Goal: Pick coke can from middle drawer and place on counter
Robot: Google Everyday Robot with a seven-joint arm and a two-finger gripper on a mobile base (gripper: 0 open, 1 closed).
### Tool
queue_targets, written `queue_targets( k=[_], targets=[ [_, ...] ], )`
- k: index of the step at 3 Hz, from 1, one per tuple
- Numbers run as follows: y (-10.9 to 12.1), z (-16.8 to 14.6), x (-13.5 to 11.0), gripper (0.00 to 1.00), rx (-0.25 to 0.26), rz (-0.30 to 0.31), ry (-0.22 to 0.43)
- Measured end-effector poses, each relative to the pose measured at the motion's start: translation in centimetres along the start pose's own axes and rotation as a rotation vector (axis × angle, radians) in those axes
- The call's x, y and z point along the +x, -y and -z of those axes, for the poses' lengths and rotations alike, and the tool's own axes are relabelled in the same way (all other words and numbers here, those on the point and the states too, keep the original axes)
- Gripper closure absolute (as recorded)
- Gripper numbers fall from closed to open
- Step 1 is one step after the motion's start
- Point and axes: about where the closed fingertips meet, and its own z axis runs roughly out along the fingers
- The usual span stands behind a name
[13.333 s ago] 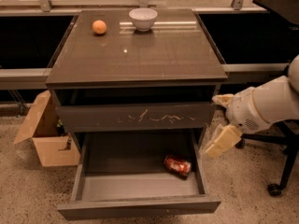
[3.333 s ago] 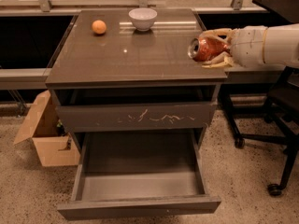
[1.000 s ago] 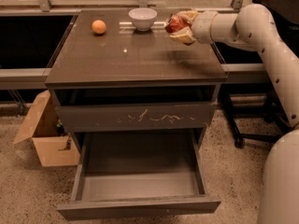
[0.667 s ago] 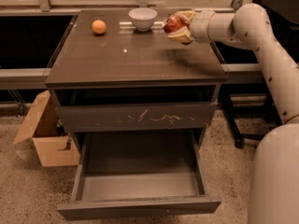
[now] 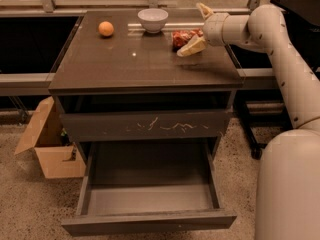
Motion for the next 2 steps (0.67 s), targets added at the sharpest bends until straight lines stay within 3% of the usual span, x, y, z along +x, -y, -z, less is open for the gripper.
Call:
queue_targets(
  k=[1,2],
  targets=[
    [0.2,0.2,0.1,0.0,0.004,-0.002,0.001],
    [1.5,3.5,-0.5,0.0,0.06,0.017,-0.009]
  ],
)
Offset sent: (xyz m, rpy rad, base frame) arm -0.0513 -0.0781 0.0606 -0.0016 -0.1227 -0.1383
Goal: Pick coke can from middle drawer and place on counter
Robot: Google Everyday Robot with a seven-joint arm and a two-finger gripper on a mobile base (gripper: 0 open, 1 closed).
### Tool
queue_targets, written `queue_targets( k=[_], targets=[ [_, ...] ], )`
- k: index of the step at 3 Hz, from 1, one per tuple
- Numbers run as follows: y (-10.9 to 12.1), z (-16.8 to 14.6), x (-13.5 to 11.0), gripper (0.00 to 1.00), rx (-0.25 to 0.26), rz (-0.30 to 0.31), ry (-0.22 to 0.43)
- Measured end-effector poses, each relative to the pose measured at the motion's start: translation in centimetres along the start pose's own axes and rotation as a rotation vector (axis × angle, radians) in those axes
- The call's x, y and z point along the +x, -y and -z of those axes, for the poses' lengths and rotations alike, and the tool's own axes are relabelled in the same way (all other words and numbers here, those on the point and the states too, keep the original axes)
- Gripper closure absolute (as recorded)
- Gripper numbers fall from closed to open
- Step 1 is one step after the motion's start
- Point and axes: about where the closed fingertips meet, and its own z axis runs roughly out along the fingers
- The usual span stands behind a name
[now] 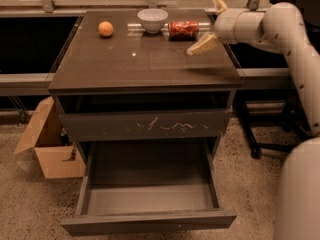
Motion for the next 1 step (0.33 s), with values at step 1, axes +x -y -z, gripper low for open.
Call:
queue_targets(
  k=[1],
  targets=[
    [1.19,6.04,-1.99,0.0,0.117,0.036,-0.003]
  ],
)
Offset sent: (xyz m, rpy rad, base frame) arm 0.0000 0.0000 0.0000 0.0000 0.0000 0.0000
